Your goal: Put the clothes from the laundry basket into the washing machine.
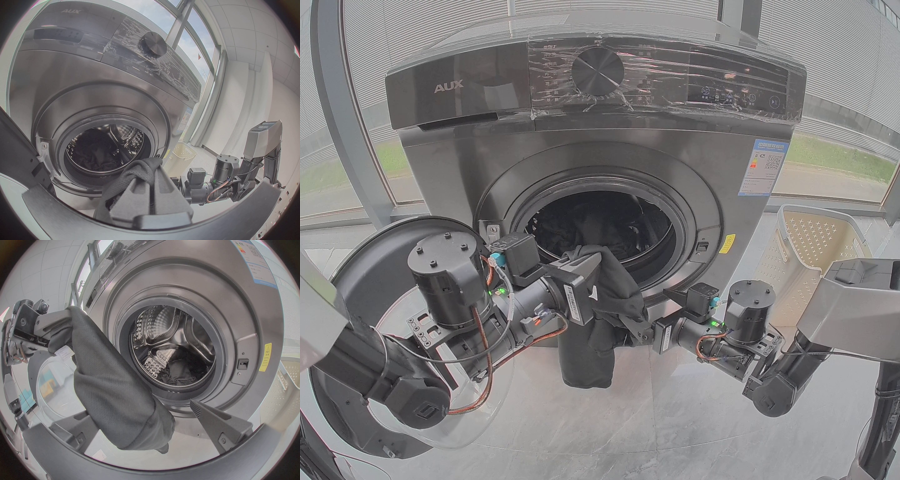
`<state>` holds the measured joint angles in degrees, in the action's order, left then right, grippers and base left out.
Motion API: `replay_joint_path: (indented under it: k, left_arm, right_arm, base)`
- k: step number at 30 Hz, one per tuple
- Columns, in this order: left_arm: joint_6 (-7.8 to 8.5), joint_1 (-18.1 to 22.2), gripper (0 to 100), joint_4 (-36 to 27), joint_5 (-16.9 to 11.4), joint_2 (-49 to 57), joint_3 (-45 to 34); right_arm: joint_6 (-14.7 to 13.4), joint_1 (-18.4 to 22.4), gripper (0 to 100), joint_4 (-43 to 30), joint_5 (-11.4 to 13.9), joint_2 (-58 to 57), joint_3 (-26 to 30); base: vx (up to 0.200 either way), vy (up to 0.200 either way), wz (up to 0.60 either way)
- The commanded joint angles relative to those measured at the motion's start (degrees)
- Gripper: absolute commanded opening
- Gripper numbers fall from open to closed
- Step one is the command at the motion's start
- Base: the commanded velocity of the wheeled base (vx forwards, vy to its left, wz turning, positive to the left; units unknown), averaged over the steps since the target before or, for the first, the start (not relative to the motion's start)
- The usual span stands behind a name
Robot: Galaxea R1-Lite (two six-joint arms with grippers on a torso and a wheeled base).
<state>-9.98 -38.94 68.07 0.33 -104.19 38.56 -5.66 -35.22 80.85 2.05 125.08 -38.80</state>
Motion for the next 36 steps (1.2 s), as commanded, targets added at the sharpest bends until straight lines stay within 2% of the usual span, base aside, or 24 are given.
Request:
replay_joint_path:
  k: [1,4,5,17,25,32,36]
  left_arm:
    - [-0.04,-0.09,0,0.04,0.02,0.13,-0.15]
    - [-0.04,0.0,0,-0.04,-0.07,0.13,-0.59]
    - [-0.04,-0.09,0,0.04,-0.15,0.04,-0.77]
    - [0.05,0.53,0,0.04,-0.42,-0.31,-1.03]
    - [0.14,0.79,0,0.48,-0.5,-0.66,-1.64]
    - [-0.04,0.26,0,0.75,-0.59,-0.75,-1.73]
    - [-0.04,0.62,0,0.75,-0.59,-0.75,-1.82]
  right_arm:
    - [-0.06,-0.11,100,0.01,-0.11,0.87,-1.45]
    - [-0.06,-0.11,100,0.19,-0.03,0.61,-2.07]
    - [-0.06,-0.2,0,0.28,-0.03,0.34,-2.07]
    - [-0.06,-1.43,0,0.54,0.41,-5.63,0.66]
    - [-0.06,-0.11,0,0.63,1.91,-12.31,7.43]
    - [-0.14,-0.99,0,0.63,2.17,-13.37,7.51]
    - [-1.02,-0.99,0,0.8,3.23,-13.72,7.69]
  base:
    - [0.0,0.0,0.0]
    - [0.0,0.0,0.0]
    - [0.0,0.0,0.0]
    - [0.0,0.0,0.0]
    - [0.0,0.0,0.0]
    - [0.0,0.0,0.0]
    - [0.0,0.0,0.0]
